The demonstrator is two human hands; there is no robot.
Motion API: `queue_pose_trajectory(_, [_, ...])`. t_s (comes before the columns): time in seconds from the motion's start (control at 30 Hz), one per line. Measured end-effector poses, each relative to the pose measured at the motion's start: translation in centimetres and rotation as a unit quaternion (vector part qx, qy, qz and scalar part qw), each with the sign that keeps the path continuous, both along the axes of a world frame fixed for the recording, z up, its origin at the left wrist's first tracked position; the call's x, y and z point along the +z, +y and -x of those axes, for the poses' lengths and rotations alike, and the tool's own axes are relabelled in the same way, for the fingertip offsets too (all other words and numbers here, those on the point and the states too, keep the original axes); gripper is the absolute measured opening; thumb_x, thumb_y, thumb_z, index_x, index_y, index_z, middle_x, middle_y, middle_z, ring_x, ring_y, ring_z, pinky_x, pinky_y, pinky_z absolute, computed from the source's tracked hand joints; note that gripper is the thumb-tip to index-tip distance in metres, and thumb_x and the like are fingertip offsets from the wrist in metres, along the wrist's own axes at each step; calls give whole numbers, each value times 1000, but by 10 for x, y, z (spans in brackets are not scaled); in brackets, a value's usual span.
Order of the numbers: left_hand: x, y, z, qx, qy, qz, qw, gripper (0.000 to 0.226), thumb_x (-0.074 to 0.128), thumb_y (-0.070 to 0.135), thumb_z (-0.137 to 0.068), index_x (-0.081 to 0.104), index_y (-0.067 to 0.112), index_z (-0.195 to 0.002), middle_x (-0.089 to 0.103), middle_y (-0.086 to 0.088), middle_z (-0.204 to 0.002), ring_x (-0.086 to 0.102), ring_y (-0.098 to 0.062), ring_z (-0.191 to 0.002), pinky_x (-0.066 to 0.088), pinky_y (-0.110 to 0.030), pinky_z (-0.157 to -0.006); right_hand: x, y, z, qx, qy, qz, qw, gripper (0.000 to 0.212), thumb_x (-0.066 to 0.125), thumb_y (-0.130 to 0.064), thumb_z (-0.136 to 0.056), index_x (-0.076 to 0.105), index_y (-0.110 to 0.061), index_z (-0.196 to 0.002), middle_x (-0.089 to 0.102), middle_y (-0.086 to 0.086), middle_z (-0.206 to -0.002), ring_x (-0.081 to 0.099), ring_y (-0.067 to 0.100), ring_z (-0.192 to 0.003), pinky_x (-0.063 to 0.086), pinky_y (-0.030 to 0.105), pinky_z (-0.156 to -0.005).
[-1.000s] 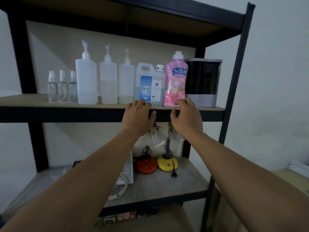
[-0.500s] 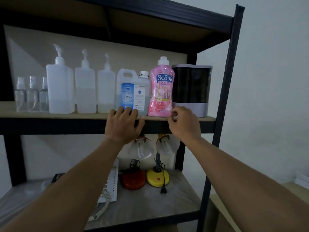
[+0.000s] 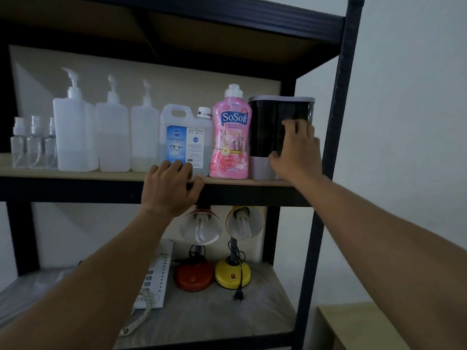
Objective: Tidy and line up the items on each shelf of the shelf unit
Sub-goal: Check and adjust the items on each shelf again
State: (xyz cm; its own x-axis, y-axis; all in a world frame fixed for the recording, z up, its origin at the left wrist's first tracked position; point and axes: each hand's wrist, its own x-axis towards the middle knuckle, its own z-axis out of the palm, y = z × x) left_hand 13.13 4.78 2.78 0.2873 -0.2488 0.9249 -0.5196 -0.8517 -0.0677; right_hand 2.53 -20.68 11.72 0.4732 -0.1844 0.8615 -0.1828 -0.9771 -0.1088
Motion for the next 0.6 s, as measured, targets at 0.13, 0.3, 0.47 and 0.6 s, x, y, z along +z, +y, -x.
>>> queue_pose_trajectory(0.13, [2, 1, -2, 0, -1, -8, 1000, 37, 39, 46, -94, 52, 15, -77, 48, 2, -72, 41, -17, -66, 37, -33, -65, 42, -4, -3, -33, 57, 70, 995, 101, 86, -32, -71, 28, -14, -152, 33, 16, -151, 32, 36, -140, 33, 51, -114])
queue_pose_trajectory(0.3, [2, 1, -2, 5, 0, -8, 1000, 38, 38, 46, -94, 51, 16, -76, 50, 1, -71, 44, -19, -64, 41, -34, -64, 75, -4, -11, -97, 135, 115, 979, 134, 92, -42, -66, 2, -18, -161, 0, 15, -168, 2, 42, -154, 16, 61, -122])
queue_pose_trajectory(0.47, [0, 1, -4, 12, -5, -9, 1000, 38, 39, 46, -94, 51, 15, -76, 50, 0, -72, 44, -19, -64, 39, -34, -63, 91, -13, -15, -104, 183, 100, 972, 146, 96, -43, -61, -7, -21, -161, -9, 12, -169, -7, 42, -154, 12, 69, -118])
queue_pose_trajectory(0.6, [-1, 0, -5, 15, -10, -10, 1000, 37, 41, 46, -94, 51, 16, -76, 50, 0, -71, 44, -19, -63, 40, -34, -62, 92, -18, -21, -80, 209, 88, 971, 143, 97, -38, -59, -2, -19, -161, 9, 15, -166, 5, 43, -152, 26, 64, -117])
